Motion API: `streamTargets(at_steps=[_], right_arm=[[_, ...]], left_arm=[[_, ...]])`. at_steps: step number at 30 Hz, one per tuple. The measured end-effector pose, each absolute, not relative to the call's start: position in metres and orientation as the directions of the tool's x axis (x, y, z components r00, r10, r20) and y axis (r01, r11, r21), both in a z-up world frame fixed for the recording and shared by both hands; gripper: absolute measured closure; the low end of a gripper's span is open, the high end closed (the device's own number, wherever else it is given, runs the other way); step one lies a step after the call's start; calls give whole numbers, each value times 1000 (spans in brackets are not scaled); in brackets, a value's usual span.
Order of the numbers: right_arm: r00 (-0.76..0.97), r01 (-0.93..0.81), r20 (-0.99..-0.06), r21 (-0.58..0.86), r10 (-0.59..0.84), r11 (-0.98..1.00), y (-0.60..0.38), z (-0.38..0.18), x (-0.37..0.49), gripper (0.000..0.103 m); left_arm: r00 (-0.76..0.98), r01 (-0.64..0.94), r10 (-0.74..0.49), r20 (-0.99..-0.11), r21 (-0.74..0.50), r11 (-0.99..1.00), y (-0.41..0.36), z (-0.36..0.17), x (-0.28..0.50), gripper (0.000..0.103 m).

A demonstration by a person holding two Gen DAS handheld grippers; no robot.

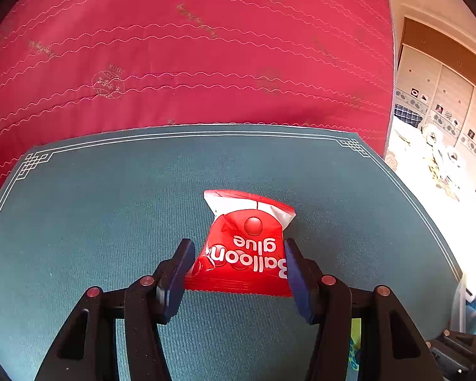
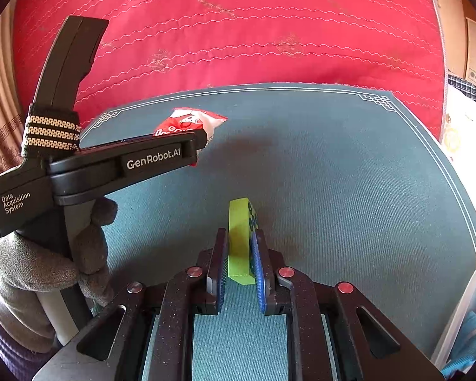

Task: Organize objects
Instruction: 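Close the right tool on the green dotted block while the left holds the packet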

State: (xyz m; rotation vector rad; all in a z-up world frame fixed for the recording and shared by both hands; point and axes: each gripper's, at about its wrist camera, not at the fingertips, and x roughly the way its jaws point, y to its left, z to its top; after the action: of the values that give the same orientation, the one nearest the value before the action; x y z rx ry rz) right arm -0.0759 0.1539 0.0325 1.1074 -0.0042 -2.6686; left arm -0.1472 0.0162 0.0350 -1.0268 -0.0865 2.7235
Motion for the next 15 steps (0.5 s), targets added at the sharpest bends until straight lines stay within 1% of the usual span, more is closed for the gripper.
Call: streamTargets(at_steps=[7, 8, 9, 11, 14, 15], right_arm=[[-664, 306, -700, 64, -261, -950, 133, 29, -67, 86], [-670, 298, -700, 51, -247, -953, 132, 29, -67, 84], [-675, 291, -699, 41, -235, -956, 131, 28, -68, 77], [-673, 278, -704, 46, -228, -960, 132, 26, -72, 70], [-664, 260, -714, 60, -224, -964, 133, 23, -78, 65], [-665, 259, -715, 51, -217, -965, 132, 22, -78, 65]], left_arm=[[-734, -172, 232, -638, -157, -973, 7, 38, -148, 44], [-734, -168, 231, -639, -160, -973, 6, 38, -149, 44], [-734, -163, 230, -639, -163, -973, 5, 38, -149, 44], [-734, -158, 230, -639, -169, -973, 2, 38, -150, 44], [-736, -155, 230, -637, -173, -973, 0, 38, -150, 44], [-736, -155, 230, -637, -173, -973, 0, 38, -150, 44]])
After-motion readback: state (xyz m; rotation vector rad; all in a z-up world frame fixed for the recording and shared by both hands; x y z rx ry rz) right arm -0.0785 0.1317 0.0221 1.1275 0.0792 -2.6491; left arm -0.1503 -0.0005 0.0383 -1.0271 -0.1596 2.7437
